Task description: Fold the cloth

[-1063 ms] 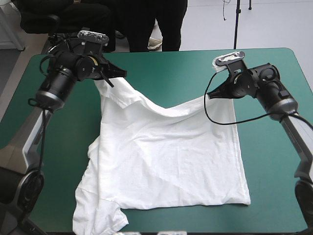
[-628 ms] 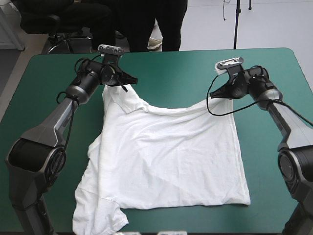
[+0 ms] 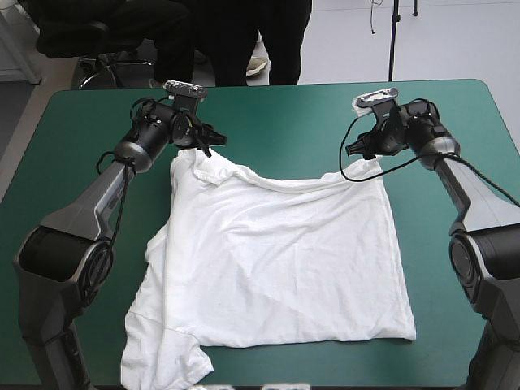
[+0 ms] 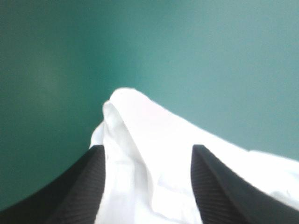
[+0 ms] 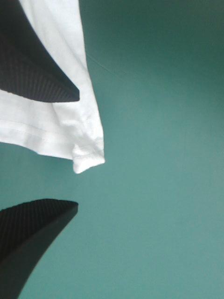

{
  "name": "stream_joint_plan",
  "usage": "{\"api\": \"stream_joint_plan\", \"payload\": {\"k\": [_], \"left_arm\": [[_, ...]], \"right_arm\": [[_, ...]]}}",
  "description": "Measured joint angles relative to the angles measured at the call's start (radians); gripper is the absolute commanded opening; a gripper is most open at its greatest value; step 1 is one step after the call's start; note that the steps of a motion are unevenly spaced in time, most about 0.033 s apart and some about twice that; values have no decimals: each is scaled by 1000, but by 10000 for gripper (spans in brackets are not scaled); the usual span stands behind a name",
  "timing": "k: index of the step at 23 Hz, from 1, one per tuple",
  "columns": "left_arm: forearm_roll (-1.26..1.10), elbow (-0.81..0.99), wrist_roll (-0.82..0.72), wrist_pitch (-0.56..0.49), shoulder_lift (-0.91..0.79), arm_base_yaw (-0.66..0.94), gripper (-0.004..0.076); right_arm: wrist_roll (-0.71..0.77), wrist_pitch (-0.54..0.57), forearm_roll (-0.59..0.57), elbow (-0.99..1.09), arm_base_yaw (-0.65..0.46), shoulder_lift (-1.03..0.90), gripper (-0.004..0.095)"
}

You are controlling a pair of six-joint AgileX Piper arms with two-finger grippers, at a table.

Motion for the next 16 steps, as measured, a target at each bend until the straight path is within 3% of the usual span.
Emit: {"api": "stream_joint_plan", "payload": {"k": [6,16], "left_arm": [[0,-16,19,416,-212,0,435],[-3,105,34,445,-608,0,435]], "right_arm": [[-51,186,8,-34,-2,-183,577],[-75,306,34,-20,-3,-449,577]]}}
